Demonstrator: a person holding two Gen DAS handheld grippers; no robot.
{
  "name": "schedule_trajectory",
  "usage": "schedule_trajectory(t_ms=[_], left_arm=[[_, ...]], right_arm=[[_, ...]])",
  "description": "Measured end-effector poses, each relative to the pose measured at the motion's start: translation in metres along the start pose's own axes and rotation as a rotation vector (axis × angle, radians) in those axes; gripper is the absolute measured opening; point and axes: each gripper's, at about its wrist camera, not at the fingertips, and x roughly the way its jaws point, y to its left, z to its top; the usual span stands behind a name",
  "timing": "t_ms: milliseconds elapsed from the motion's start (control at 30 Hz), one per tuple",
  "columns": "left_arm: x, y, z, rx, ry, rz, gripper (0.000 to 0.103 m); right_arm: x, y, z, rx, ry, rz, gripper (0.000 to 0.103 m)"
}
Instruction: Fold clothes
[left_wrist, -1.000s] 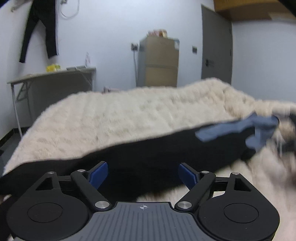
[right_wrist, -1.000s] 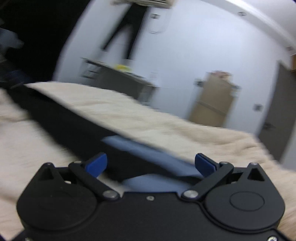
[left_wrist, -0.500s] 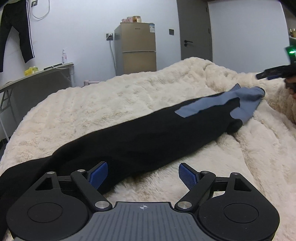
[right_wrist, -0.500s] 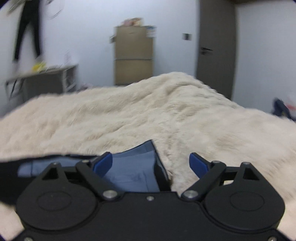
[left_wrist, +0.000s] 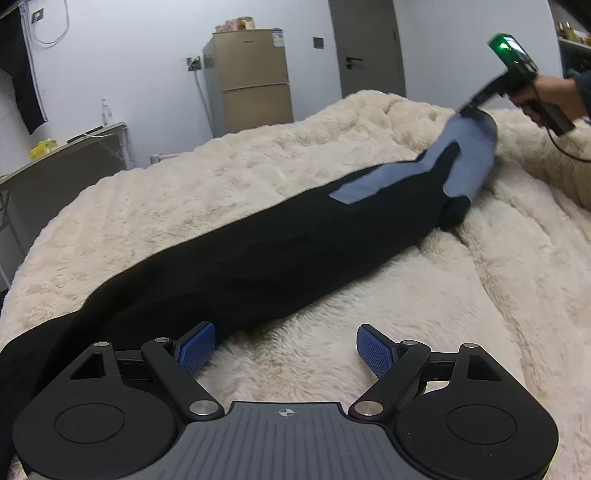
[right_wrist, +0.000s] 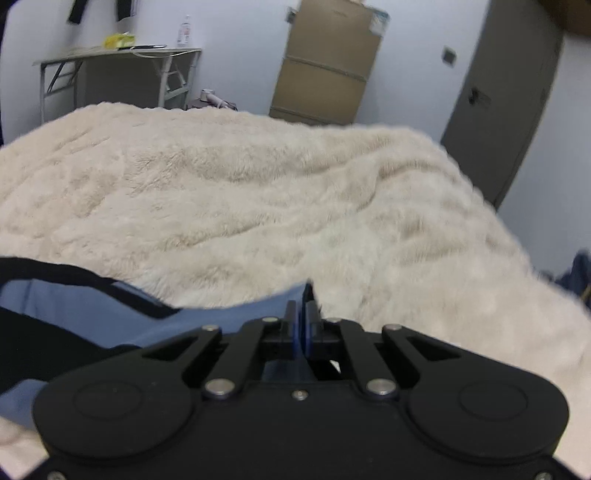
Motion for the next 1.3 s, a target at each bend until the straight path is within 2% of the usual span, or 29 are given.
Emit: schedule_trajectory(t_ms=[33, 67, 100, 133, 233, 267, 300, 367, 400, 500, 600, 633, 733, 800, 833, 900, 967, 1033, 1133, 1200, 1233, 1300], left_arm=[[0.000, -0.001, -0.001, 0.010, 0.006, -0.002, 0.080], [0.000, -0.003, -0.001, 0.018, 0.009, -0.003, 0.080], [0.000, -0.003, -0.002, 0.023, 0.009, -0.002, 0.080], [0.000, -0.004, -0.002, 0.025, 0.008, 0.000, 0.080], [-0.002, -0.001, -0.001, 0.002, -0.004, 0.005, 0.080], [-0.001, 0.001, 0.000, -0.004, -0.006, 0.005, 0.080], [-0.001, 0.002, 0.000, -0.012, -0.009, 0.006, 0.080], [0.000, 0.005, 0.002, -0.029, -0.015, 0.007, 0.080], [0.000, 0.007, 0.002, -0.039, -0.019, 0.008, 0.080], [0.000, 0.011, 0.003, -0.070, -0.031, 0.005, 0.080], [-0.003, 0.014, 0.004, -0.087, -0.043, 0.010, 0.080], [-0.004, 0.014, 0.005, -0.089, -0.046, 0.013, 0.080], [-0.009, 0.016, 0.007, -0.089, -0.063, 0.026, 0.080], [-0.012, 0.018, 0.009, -0.096, -0.077, 0.034, 0.080], [-0.015, 0.020, 0.009, -0.104, -0.085, 0.040, 0.080], [-0.017, 0.023, 0.008, -0.116, -0.086, 0.047, 0.080], [-0.021, 0.027, 0.006, -0.119, -0.083, 0.064, 0.080], [-0.024, 0.030, 0.007, -0.122, -0.093, 0.081, 0.080], [-0.029, 0.041, 0.010, -0.175, -0.123, 0.107, 0.081], [-0.031, 0.049, 0.012, -0.203, -0.129, 0.132, 0.082], [-0.032, 0.052, 0.012, -0.210, -0.127, 0.146, 0.082], [-0.036, 0.059, 0.011, -0.204, -0.112, 0.177, 0.082]], right_arm=[[0.010, 0.005, -0.003, -0.036, 0.036, -0.050, 0.020], [0.024, 0.009, -0.011, -0.073, 0.127, -0.095, 0.036], [0.025, 0.008, -0.011, -0.073, 0.147, -0.097, 0.037], [0.030, 0.007, -0.021, -0.056, 0.210, -0.109, 0.037], [-0.002, -0.003, -0.031, 0.074, 0.085, -0.168, 0.047], [-0.015, -0.005, -0.034, 0.128, 0.037, -0.184, 0.059], [-0.020, -0.006, -0.036, 0.148, 0.022, -0.188, 0.066], [-0.054, -0.008, -0.057, 0.340, -0.070, -0.186, 0.067], [-0.057, -0.009, -0.060, 0.359, -0.072, -0.182, 0.068], [-0.072, -0.003, -0.091, 0.532, -0.061, -0.123, 0.070], [-0.072, 0.014, -0.113, 0.577, -0.061, -0.111, 0.070], [-0.081, 0.034, -0.119, 0.568, -0.115, -0.135, 0.070], [-0.092, 0.076, -0.121, 0.496, -0.192, -0.094, 0.070], [-0.104, 0.115, -0.120, 0.368, -0.256, -0.038, 0.074], [-0.112, 0.153, -0.122, 0.221, -0.313, 0.038, 0.074], [-0.117, 0.180, -0.124, 0.107, -0.342, 0.116, 0.075], [-0.124, 0.228, -0.135, -0.116, -0.423, 0.278, 0.075], [-0.130, 0.243, -0.134, -0.159, -0.468, 0.334, 0.079], [-0.124, 0.259, -0.132, -0.178, -0.469, 0.481, 0.101], [-0.107, 0.271, -0.144, -0.204, -0.411, 0.538, 0.103], [-0.098, 0.276, -0.149, -0.216, -0.372, 0.533, 0.103], [-0.093, 0.279, -0.149, -0.214, -0.375, 0.514, 0.103]])
